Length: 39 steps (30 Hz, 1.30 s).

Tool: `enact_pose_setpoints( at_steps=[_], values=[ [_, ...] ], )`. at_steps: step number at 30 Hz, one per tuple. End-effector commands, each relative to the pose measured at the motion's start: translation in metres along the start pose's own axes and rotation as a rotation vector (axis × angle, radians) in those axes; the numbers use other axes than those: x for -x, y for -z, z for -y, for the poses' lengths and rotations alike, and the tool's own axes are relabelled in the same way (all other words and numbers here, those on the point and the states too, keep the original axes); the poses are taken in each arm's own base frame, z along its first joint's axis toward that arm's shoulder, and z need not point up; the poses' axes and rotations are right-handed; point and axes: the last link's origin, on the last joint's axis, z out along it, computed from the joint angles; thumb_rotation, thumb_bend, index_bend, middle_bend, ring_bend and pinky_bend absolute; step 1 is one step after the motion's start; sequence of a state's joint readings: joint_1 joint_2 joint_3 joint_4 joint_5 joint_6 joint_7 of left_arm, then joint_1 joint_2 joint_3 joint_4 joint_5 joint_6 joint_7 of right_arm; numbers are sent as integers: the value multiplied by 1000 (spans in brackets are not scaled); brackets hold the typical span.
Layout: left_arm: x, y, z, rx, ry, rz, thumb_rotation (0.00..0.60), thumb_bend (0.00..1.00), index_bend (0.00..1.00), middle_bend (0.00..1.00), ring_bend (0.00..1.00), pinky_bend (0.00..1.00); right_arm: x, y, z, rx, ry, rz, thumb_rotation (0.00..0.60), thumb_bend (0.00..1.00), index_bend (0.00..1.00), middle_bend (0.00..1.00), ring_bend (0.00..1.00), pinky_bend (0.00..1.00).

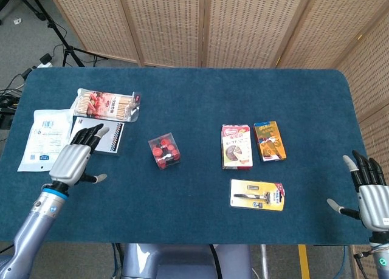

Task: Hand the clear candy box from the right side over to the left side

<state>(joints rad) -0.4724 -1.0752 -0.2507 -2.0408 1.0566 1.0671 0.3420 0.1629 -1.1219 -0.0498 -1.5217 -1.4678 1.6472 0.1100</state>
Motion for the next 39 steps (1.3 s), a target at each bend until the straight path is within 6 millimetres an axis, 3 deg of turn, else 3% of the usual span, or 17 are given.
enact_pose_setpoints(
  at_steps=[1,7,9,11,17,28,39],
  values=[
    [-8,-25,-42,46,72,85,600,122,0,0,0,0,-1,0,0,-1,-8,1,600,0,0,0,0,0],
    [-1,-58,-76,7,63,182,600,122,0,0,0,0,-4,3,1,-19,-21,-5,600,0,0,0,0,0],
    [3,-66,-85,-14,65,213,600,122,0,0,0,0,2,1,4,-29,-61,15,600,0,0,0,0,0],
    [9,-74,-95,-39,79,251,600,122,0,0,0,0,-9,12,3,-38,-61,8,600,0,0,0,0,0],
    [18,-92,-117,-80,79,310,600,124,0,0,0,0,-10,13,2,-41,-49,-3,600,0,0,0,0,0],
    [32,-110,-141,-110,56,325,600,124,0,0,0,0,-14,16,4,-59,-58,-11,600,0,0,0,0,0],
    [50,-122,-145,-153,-1,342,600,128,0,0,0,0,-15,15,2,-53,-71,-6,600,0,0,0,0,0]
  ],
)
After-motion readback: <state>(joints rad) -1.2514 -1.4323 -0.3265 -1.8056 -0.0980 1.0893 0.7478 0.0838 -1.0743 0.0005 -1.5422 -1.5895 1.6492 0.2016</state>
